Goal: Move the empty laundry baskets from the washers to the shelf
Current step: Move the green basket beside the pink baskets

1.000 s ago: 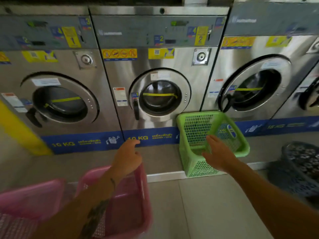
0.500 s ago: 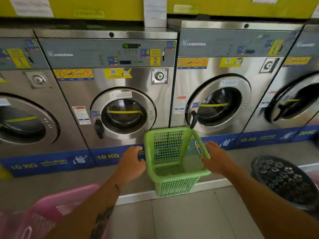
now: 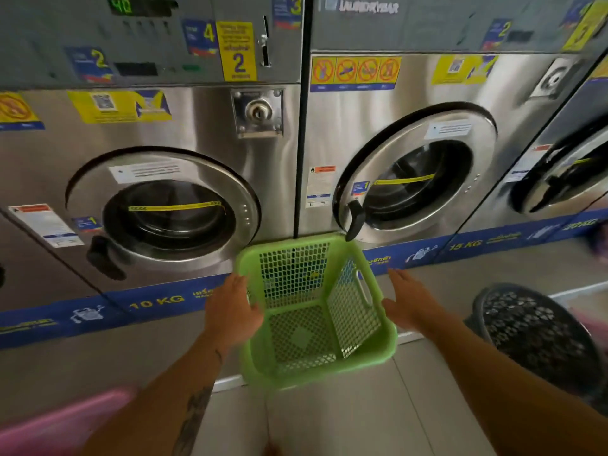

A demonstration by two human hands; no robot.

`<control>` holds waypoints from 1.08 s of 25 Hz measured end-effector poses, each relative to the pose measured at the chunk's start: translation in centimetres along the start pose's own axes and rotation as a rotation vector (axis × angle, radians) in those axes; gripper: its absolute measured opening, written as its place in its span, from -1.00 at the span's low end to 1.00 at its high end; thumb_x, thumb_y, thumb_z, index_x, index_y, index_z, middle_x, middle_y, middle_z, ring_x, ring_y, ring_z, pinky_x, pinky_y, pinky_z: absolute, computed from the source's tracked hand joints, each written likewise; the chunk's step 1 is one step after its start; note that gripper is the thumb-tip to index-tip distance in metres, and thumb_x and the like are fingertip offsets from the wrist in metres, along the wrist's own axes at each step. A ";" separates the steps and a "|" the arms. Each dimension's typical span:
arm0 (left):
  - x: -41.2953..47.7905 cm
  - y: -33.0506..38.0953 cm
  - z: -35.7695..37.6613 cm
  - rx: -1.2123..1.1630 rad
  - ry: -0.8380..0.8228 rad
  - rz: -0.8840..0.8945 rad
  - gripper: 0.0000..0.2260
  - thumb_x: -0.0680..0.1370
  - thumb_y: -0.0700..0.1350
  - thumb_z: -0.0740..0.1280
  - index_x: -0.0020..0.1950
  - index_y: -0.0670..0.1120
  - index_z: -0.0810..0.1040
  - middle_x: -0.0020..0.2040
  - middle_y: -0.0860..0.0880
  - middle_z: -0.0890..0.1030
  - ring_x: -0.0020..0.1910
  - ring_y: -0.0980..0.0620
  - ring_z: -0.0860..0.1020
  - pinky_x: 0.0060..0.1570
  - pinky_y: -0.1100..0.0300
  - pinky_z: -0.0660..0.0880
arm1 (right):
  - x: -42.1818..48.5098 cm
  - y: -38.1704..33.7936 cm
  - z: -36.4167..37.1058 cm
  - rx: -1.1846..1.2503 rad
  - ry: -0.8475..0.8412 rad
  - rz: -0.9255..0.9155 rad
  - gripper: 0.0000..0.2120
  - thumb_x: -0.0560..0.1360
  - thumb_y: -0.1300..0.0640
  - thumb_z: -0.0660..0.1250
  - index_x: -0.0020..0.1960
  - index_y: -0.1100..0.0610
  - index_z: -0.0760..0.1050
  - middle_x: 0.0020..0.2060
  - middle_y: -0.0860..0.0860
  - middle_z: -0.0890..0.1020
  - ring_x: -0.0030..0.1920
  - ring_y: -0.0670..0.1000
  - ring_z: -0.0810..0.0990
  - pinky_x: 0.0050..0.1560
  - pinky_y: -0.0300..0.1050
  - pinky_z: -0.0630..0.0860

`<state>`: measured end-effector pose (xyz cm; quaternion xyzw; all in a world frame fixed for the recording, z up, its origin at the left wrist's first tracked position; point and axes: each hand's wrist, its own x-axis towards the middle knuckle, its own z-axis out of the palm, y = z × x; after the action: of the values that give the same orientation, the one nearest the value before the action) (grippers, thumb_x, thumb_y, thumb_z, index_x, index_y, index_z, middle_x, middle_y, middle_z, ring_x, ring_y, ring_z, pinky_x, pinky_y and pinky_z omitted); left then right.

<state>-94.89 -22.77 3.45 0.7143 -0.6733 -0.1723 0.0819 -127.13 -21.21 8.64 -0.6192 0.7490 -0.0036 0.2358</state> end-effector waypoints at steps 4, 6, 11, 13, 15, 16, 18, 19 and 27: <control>4.5 -0.7 4.3 0.105 -0.032 -0.121 -0.50 0.36 -0.07 0.31 0.30 -0.08 0.38 0.30 -0.10 0.41 0.30 -0.17 0.42 0.23 -0.08 0.42 | 7.6 1.2 2.1 -0.017 -0.056 -0.026 -0.37 0.45 0.22 0.29 0.49 0.18 0.21 0.43 0.18 0.34 0.37 0.27 0.37 0.35 0.09 0.32; 5.4 -1.3 6.7 0.142 -0.058 -0.169 -0.41 0.38 -0.08 0.35 0.40 -0.07 0.29 0.47 -0.12 0.27 0.44 -0.18 0.27 0.32 -0.12 0.33 | 11.0 1.8 4.2 -0.003 -0.061 -0.060 -0.37 0.38 0.25 0.30 0.43 0.13 0.25 0.37 0.14 0.38 0.26 0.31 0.46 0.24 0.16 0.45; 6.7 -3.3 14.6 -0.040 -0.129 -0.323 -0.15 0.41 -0.23 0.34 0.58 -0.12 -0.08 0.59 -0.16 -0.08 0.55 -0.22 0.05 0.47 -0.10 0.18 | 19.1 4.3 10.6 -0.030 -0.085 -0.085 -0.22 0.37 0.31 0.32 0.51 0.12 0.07 0.49 0.10 0.18 0.31 0.35 0.37 0.23 0.24 0.45; 6.7 -3.8 16.9 -0.120 -0.098 -0.362 -0.09 0.35 -0.33 0.34 0.58 -0.17 -0.10 0.59 -0.19 -0.10 0.52 -0.27 0.15 0.45 -0.03 0.23 | 20.7 5.2 12.5 -0.053 -0.096 -0.089 -0.16 0.39 0.32 0.32 0.55 0.14 -0.04 0.57 0.09 -0.02 0.37 0.40 0.32 0.29 0.26 0.41; 6.8 -4.3 17.8 -0.089 -0.073 -0.366 -0.06 0.31 -0.37 0.34 0.58 -0.15 -0.08 0.59 -0.17 -0.09 0.42 -0.31 0.31 0.34 -0.04 0.36 | 21.4 6.0 14.1 -0.095 -0.069 -0.104 -0.08 0.37 0.33 0.38 0.56 0.14 -0.09 0.58 0.08 -0.13 0.35 0.41 0.33 0.28 0.25 0.42; 6.8 -4.5 17.9 -0.072 -0.062 -0.359 -0.07 0.31 -0.37 0.34 0.59 -0.13 -0.06 0.60 -0.15 -0.08 0.37 -0.33 0.37 0.28 -0.06 0.40 | 21.4 6.2 14.5 -0.116 -0.057 -0.096 -0.02 0.33 0.34 0.42 0.56 0.14 -0.10 0.58 0.07 -0.15 0.34 0.40 0.34 0.27 0.24 0.42; 6.2 -4.6 17.4 -0.074 -0.055 -0.370 -0.10 0.33 -0.36 0.32 0.59 -0.09 -0.02 0.60 -0.12 -0.05 0.32 -0.33 0.43 0.22 -0.09 0.44 | 20.8 6.2 14.6 -0.142 -0.062 -0.075 0.05 0.28 0.35 0.47 0.57 0.14 -0.09 0.58 0.04 -0.15 0.32 0.38 0.36 0.25 0.21 0.44; 5.7 -4.7 17.2 -0.076 -0.046 -0.361 -0.12 0.35 -0.36 0.32 0.59 -0.08 -0.01 0.60 -0.11 -0.03 0.33 -0.31 0.43 0.23 -0.09 0.44 | 20.2 6.2 14.5 -0.157 -0.063 -0.080 0.05 0.27 0.35 0.47 0.57 0.13 -0.08 0.59 0.04 -0.15 0.30 0.38 0.37 0.23 0.19 0.45; -4.3 -8.9 16.2 -0.217 0.055 -0.369 -0.27 0.36 -0.43 0.26 0.53 -0.19 0.23 0.54 -0.20 0.23 0.48 -0.18 0.30 0.42 0.09 0.24 | 9.5 4.9 16.0 -0.196 -0.097 -0.078 -0.07 0.30 0.31 0.41 0.55 0.10 0.02 0.58 0.05 -0.03 0.22 0.29 0.48 0.12 0.11 0.54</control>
<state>-92.51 -15.99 -14.10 0.8169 -0.5061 -0.2363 0.1437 -127.08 -24.34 -10.36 -0.6674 0.7088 0.0906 0.2097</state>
